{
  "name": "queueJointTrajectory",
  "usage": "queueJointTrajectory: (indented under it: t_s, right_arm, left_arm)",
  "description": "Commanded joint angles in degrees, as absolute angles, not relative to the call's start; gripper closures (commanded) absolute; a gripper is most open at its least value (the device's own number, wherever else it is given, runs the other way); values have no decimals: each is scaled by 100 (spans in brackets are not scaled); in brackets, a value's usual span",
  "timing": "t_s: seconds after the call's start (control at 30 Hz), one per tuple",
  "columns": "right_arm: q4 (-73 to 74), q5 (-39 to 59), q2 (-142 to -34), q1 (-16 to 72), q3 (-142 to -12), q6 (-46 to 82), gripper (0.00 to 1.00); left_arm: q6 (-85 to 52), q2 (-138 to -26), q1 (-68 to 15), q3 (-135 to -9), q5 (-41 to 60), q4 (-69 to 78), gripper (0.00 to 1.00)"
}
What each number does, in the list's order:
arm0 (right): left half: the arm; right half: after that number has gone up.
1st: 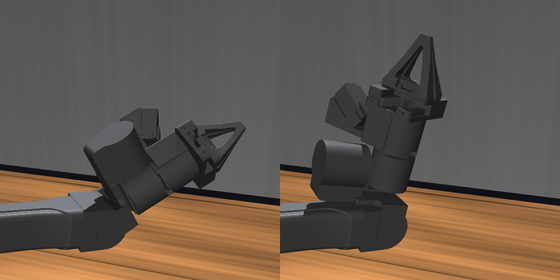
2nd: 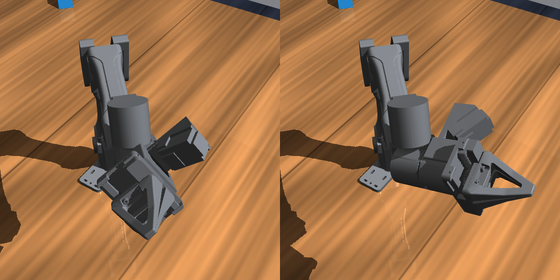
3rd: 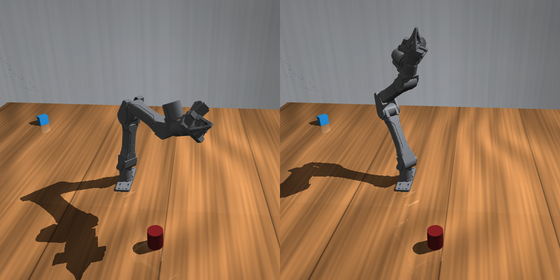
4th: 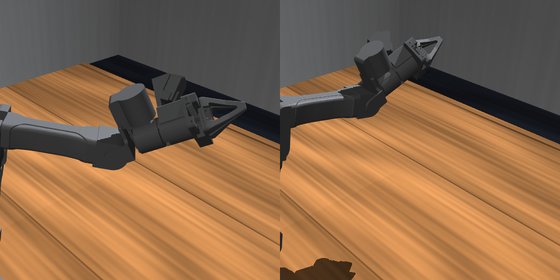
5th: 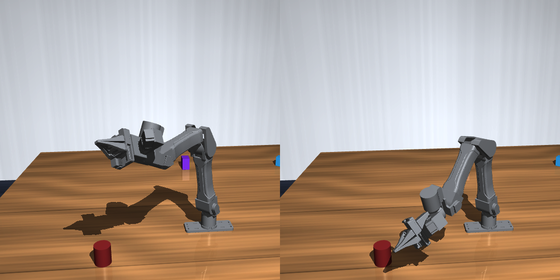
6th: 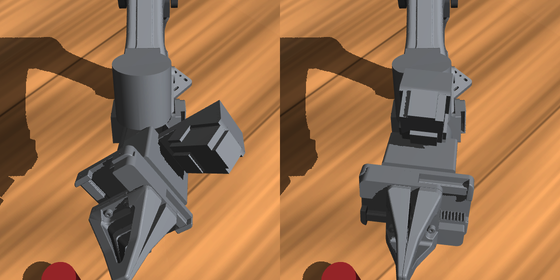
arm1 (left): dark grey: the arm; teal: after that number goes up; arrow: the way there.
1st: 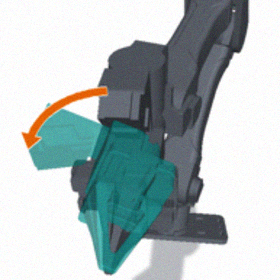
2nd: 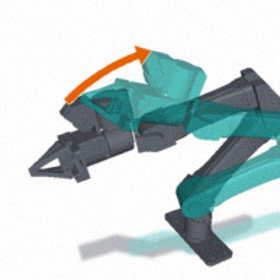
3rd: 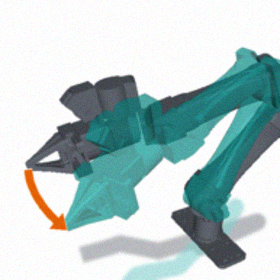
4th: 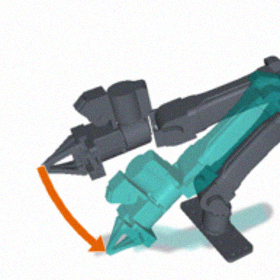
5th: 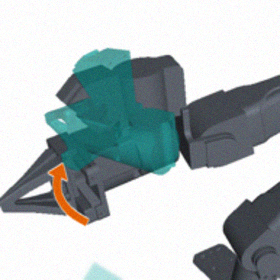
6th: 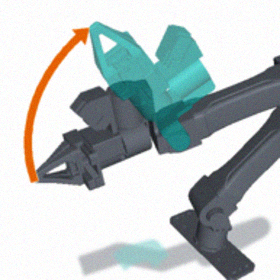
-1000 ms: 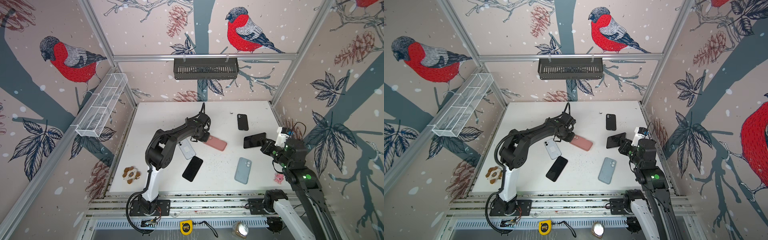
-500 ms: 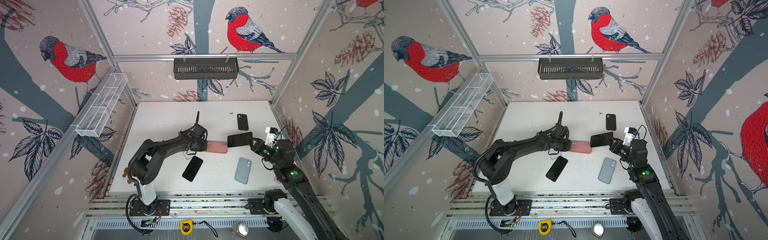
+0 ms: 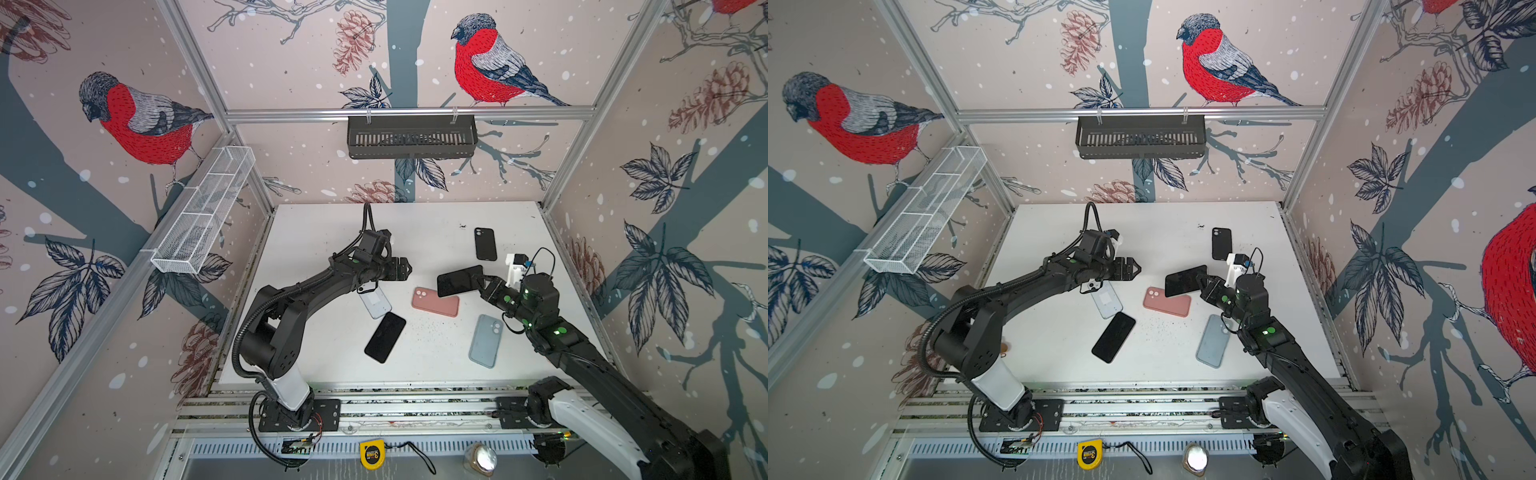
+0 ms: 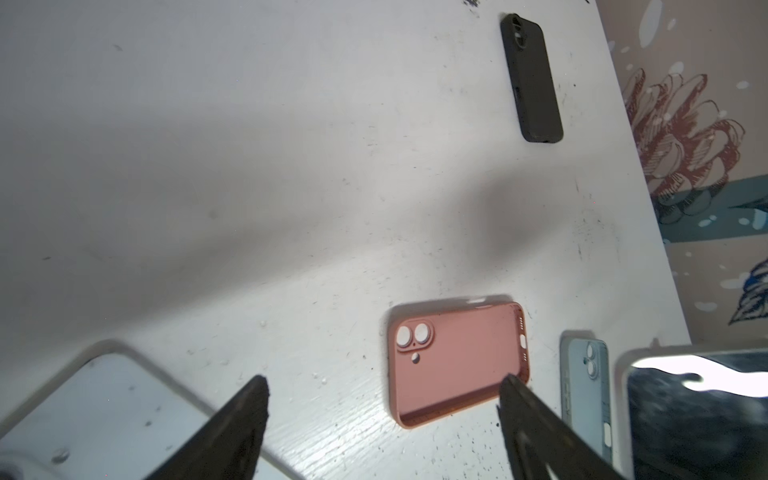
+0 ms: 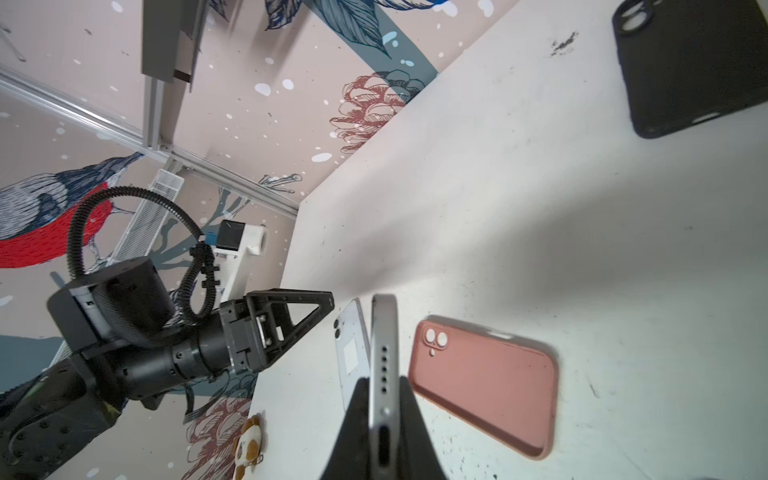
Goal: Put the phone into the phone case
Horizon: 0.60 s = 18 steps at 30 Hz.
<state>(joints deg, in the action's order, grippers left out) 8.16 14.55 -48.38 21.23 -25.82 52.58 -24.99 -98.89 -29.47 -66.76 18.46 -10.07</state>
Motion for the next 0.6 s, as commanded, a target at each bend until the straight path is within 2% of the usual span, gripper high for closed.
queueJointTrajectory:
  t_s: [0.0,0.13,0.27,0.57]
  right_arm:
    - [1886,1399,-5105,2176,-2448,5669,98]
    - [2121,1462,-5565,2203,-2367,5824,98]
    - [2976,1495,-5866,2249,-1963,6133,98]
    - [3810,1367,-6674,2368,-1679,6311,99]
  left_arm:
    - [-2171,-10291,-2904,-7152,2376,-1458,16]
    - [-2066,-10601,-2908,-7071,2968,-1329,30]
    - [-1991,-10958,-2908,-7049,3545,-1361,45]
    - [-1990,-11344,-2975,-7022,3838,-1424,46]
